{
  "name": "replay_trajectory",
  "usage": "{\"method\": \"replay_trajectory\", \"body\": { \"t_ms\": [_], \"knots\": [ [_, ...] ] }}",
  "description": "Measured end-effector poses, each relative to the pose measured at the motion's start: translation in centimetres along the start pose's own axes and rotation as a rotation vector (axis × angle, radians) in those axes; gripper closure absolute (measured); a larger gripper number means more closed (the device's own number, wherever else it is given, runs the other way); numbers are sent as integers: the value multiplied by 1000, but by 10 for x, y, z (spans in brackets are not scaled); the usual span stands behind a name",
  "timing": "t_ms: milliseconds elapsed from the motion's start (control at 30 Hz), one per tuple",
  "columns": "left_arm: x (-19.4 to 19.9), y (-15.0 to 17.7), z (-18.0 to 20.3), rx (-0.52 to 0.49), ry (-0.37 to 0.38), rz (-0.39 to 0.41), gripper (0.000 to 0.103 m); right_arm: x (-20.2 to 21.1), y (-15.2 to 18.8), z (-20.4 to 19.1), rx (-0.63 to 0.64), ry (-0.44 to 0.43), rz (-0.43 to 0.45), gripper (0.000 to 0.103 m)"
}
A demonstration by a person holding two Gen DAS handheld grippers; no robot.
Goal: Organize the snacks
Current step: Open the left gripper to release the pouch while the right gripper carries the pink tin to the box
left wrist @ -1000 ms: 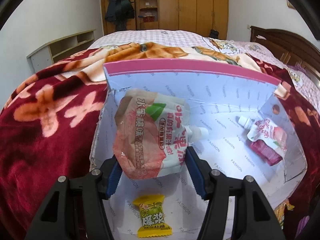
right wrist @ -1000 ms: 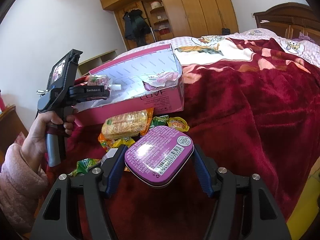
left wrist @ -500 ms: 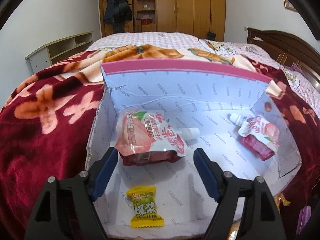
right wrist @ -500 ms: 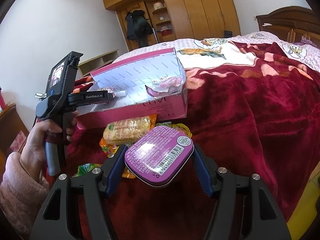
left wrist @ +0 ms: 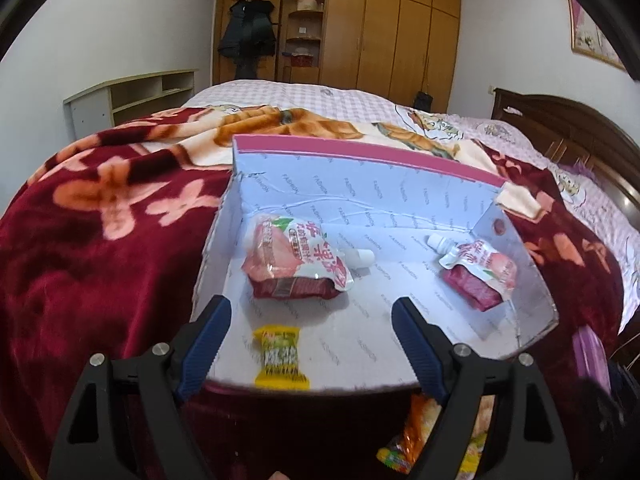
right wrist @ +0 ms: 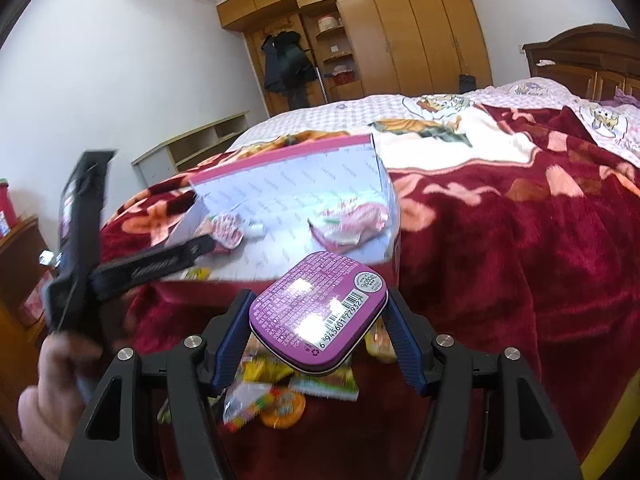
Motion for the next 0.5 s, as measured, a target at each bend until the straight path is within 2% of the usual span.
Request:
{"method": "replay_trajectory", "body": {
  "t_ms": [167, 333, 500],
  "knots": [
    [10, 6, -5, 16, 2, -3, 17, -16, -15, 0, 28, 22, 23, 37],
    [16, 12, 0, 11, 53, -6, 17, -36, -20, 5, 30, 48, 11, 37],
    [19, 16, 2, -1, 49, 0, 17, -47, -23, 6, 42, 62, 4, 37]
  ]
}}
Point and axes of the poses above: each gripper's, at about its wrist camera, not at the fingertips, and x roughly against the way its jaws point, z to its right, y to its underside, the point moved 8 cm from there along -x, roughly the way its jaws point, and after that the axes turned 7 degrees about z, right-handed, at the moved point
